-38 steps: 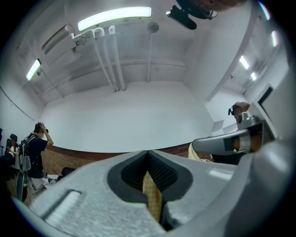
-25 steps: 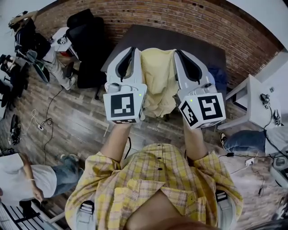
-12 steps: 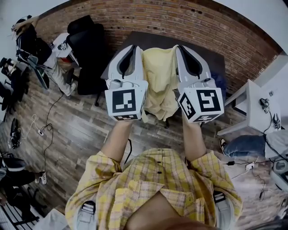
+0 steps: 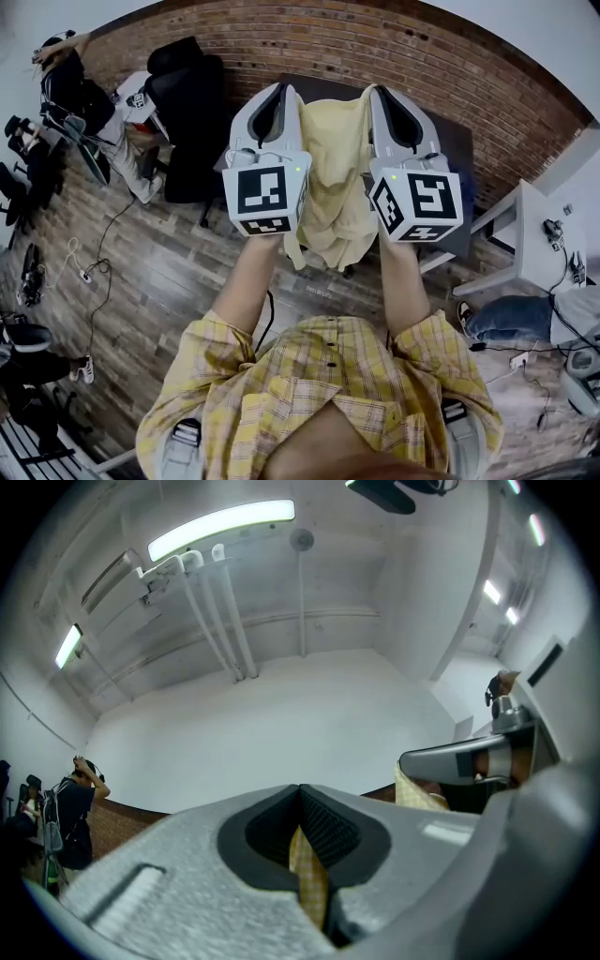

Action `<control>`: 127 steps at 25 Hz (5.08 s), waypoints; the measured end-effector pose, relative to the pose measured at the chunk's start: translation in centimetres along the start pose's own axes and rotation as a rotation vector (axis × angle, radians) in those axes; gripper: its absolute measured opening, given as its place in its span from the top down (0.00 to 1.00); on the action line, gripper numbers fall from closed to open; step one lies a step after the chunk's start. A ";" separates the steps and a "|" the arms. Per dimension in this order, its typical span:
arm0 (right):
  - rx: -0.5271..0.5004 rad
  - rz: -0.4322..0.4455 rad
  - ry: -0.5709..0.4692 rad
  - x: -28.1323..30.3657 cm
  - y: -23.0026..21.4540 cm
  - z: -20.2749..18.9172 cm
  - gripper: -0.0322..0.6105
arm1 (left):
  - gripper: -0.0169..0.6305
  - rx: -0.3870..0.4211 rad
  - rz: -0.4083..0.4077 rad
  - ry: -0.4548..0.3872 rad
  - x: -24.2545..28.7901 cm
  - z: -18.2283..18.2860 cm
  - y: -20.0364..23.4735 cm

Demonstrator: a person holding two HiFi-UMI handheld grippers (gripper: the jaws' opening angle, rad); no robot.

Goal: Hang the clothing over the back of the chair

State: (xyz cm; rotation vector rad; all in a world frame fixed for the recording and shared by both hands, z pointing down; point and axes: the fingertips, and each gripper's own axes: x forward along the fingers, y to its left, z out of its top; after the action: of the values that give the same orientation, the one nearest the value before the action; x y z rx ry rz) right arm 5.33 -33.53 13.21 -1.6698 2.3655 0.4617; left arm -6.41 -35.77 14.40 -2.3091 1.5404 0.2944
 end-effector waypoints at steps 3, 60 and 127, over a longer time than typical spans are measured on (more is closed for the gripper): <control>-0.006 -0.015 0.004 1.0 -0.5 -0.5 0.93 | 0.97 0.002 0.011 0.018 1.0 -0.6 0.4; 0.088 -0.151 0.398 8.9 -4.8 -25.8 0.93 | 0.97 -0.151 -0.020 0.380 9.9 -24.2 -1.2; 0.083 -0.044 0.379 -1.2 -0.5 -17.8 0.94 | 0.97 -0.210 -0.126 0.366 -0.3 -15.7 -6.9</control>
State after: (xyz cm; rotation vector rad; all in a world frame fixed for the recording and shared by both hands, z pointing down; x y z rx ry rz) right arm 6.37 -39.18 30.13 -1.9054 2.5517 0.0371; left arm -0.49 -39.38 30.11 -2.7326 1.5778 -0.0018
